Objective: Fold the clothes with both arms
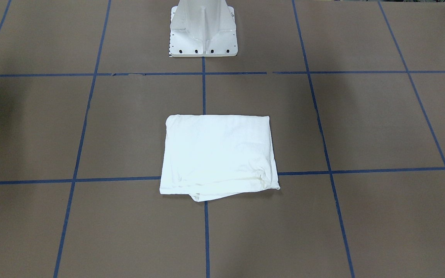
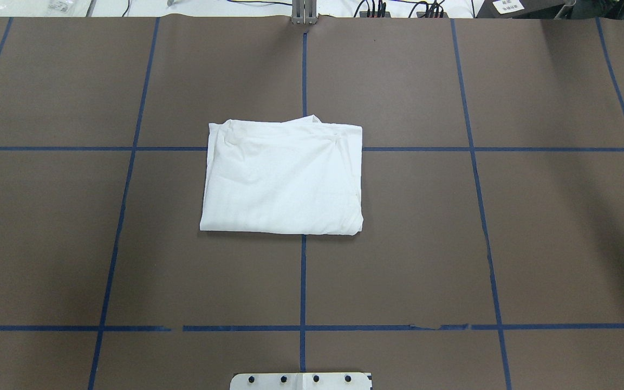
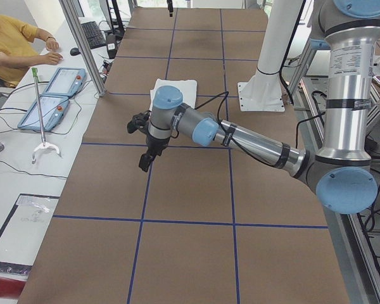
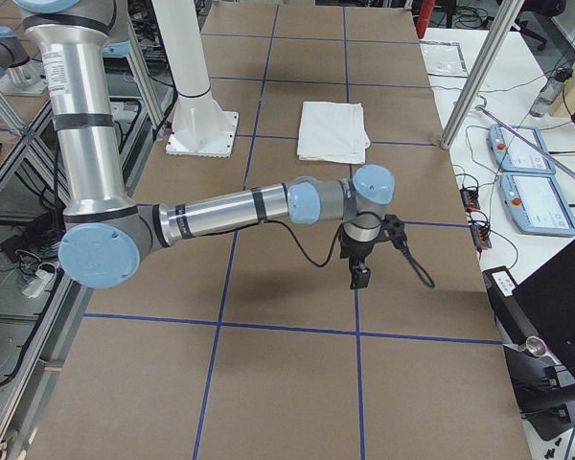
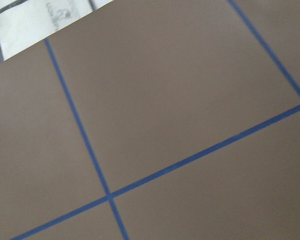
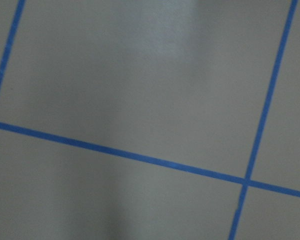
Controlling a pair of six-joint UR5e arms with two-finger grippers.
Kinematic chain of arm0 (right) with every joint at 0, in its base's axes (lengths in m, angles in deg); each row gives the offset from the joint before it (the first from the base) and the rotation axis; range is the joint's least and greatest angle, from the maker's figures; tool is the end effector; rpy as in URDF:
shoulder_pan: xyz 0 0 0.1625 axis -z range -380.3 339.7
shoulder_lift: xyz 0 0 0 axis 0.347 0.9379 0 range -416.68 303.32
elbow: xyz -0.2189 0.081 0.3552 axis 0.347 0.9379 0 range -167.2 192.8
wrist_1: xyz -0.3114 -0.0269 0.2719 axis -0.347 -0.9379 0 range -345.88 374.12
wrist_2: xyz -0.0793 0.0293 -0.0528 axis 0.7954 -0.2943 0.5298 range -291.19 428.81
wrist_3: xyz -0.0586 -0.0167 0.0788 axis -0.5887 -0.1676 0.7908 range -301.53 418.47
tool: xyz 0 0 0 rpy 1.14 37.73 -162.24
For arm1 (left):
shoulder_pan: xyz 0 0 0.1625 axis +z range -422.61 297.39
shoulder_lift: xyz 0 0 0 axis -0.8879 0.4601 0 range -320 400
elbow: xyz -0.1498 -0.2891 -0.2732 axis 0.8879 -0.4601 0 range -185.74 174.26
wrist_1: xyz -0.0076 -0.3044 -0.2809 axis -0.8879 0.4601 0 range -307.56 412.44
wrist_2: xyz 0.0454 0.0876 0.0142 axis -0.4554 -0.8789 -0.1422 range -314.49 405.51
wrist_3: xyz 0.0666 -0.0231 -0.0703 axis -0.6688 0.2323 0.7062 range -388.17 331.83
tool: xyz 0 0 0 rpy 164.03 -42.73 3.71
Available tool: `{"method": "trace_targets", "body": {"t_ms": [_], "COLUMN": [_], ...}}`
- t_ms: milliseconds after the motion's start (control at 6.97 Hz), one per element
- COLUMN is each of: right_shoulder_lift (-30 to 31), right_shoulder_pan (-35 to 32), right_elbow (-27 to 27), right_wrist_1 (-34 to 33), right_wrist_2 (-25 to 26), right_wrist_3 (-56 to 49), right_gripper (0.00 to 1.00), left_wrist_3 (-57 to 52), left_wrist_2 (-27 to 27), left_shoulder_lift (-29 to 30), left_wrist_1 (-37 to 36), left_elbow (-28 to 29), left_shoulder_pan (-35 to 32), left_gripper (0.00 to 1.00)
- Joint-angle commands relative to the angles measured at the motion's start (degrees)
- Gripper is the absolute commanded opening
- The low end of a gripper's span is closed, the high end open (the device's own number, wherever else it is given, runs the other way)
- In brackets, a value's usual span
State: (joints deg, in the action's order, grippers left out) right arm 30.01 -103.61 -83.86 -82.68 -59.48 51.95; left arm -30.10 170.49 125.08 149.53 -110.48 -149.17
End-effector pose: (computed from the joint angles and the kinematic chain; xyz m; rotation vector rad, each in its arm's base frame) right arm 0.0111 -0.5194 0.5915 0.0521 -0.6698 -0.2403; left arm -0.0480 -0.4729 0.5681 0.2782 0.6102 0.1803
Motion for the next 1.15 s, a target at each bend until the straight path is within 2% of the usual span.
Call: {"method": "trace_targets", "body": {"t_ms": [0, 143, 287, 1004], "right_shoulder_lift": [7.4, 8.9, 11.0, 11.1], "right_shoulder_pan": [-10.5, -12.1, -12.8, -12.8], "right_elbow": [-0.7, -1.2, -2.4, -2.6], "right_wrist_1": [-0.8, -1.6, -1.2, -1.1], "right_wrist_2": [-2.9, -4.7, -4.8, -4.4], "right_wrist_3": [-6.9, -7.2, -7.2, -6.2], "right_gripper": [1.0, 1.0, 1.0, 1.0], "left_wrist_3": [-0.2, 0.2, 0.4, 0.5], "left_wrist_2": [1.3, 8.9, 10.6, 9.8], "left_shoulder_lift": [-2.5, -4.2, -5.0, -5.6], "left_wrist_1": [-0.5, -0.4, -0.5, -0.3], "left_elbow": [5.9, 7.2, 7.0, 6.0], "left_shoulder_pan": [-2.7, -2.9, -2.9, -3.4], "left_gripper": [1.0, 1.0, 1.0, 1.0]}}
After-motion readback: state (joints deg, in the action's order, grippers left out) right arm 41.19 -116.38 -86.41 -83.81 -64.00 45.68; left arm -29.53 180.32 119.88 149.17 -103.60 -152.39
